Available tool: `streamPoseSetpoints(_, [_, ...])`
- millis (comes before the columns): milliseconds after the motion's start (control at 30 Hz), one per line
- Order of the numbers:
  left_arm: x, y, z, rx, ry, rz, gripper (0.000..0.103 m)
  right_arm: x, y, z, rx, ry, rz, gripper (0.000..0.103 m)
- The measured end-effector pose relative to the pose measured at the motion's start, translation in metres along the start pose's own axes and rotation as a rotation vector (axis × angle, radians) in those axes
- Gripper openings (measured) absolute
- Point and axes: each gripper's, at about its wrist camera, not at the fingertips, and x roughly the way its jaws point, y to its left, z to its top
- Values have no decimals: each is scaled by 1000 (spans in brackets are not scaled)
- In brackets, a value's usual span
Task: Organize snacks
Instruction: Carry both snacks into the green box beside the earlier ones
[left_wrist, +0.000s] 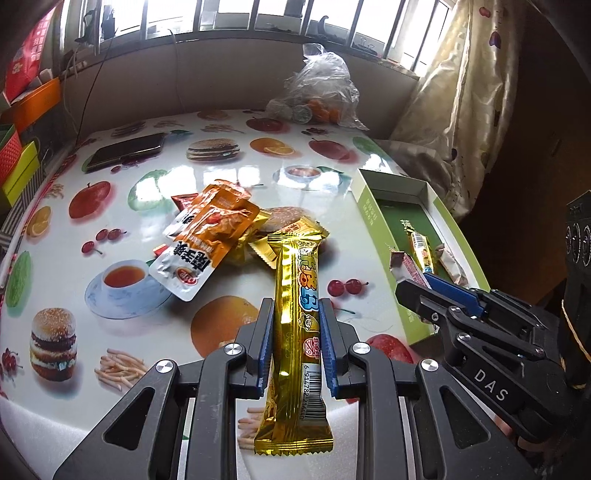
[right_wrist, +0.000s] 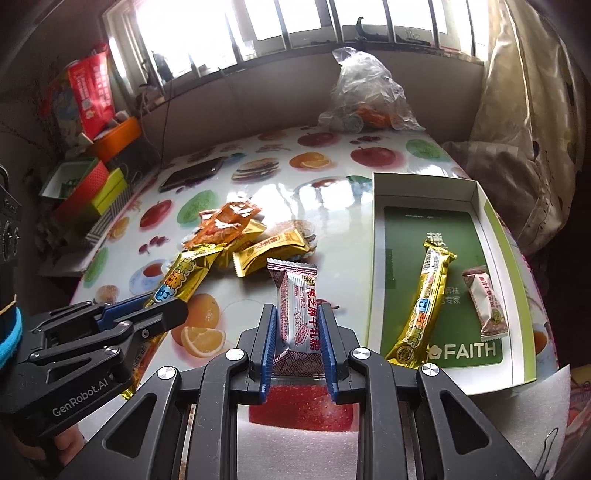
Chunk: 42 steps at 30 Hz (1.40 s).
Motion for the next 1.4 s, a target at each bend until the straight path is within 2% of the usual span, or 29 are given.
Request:
streamPoseSetpoints(533, [24,-53,29,78,-4,-100,24,-16,-59,9,89,-43,-100,22])
streamPoseSetpoints(700, [36,-67,40,75,-1,-168,24,-17,-79,11,116,-47,-133,22])
streamPoseSetpoints(1100, [71,-102,53,79,36,-215,24,-4,-119,15,148,-38,-200,22])
streamPoseSetpoints(1400, [94,-118,50,105,82,-200,24,12,-136,12,147,-14,-251,22])
